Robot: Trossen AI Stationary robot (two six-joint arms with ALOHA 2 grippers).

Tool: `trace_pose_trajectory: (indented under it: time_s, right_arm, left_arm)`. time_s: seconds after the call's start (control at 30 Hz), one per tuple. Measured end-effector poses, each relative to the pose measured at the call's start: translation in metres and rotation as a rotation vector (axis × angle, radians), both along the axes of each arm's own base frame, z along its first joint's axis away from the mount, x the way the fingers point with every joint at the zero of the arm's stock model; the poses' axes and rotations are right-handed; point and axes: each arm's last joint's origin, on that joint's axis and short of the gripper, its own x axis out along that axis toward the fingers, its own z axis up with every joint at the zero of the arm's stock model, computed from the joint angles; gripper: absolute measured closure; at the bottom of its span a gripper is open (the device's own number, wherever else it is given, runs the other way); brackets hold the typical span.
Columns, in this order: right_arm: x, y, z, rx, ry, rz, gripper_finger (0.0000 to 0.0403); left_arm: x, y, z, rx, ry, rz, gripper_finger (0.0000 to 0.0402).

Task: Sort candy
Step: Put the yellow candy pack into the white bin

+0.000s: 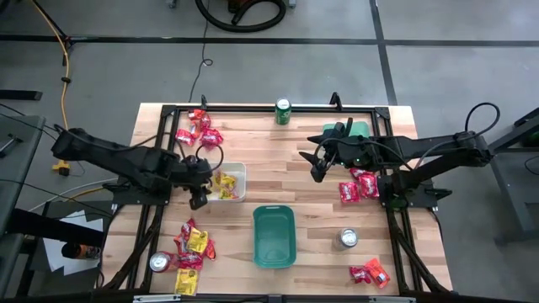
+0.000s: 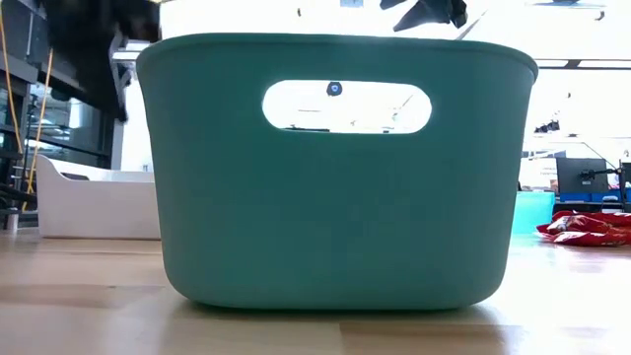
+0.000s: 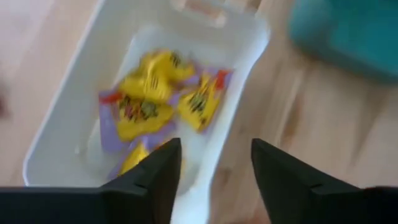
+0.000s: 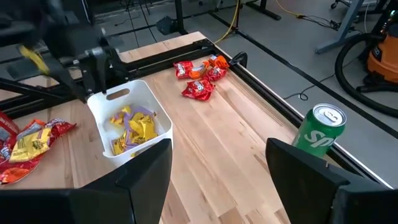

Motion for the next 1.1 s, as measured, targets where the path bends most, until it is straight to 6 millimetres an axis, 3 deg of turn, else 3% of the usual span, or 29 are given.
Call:
trace_pose_trajectory:
  time_s: [0.13,0.27,0.43,0.67,0.87,1.1]
  right_arm:
    - [0.000,0.000,0.000,-0.001,0.000,0.000,0.0146]
    - [-0.001,0.000,-0.001,-0.002,0.012,0.001,0.0146]
    - [-0.002,0.000,-0.004,0.003,0.049,0.016,0.0146]
    - [-0.004,0.000,-0.007,-0.005,0.088,0.020,0.0146]
    - [-0.004,0.000,-0.007,-0.011,0.092,0.014,0.0146]
    - [-0.004,0.000,-0.007,-0.008,0.091,0.012,0.0146]
  left_arm:
    - [0.002,-0.006,0.031,-0.096,-0.069,-0.011,0.0190]
    - [-0.001,-0.027,0.036,-0.257,-0.023,-0.065,0.0184]
    - [-0.008,-0.073,0.021,-0.293,0.124,-0.186,0.0184]
    - [-0.014,-0.129,-0.015,-0.022,0.229,-0.468,0.0184]
    - [-0.004,-0.146,-0.041,0.101,0.256,-0.502,0.0184]
    - [0.007,-0.149,-0.061,0.138,0.338,-0.517,0.0184]
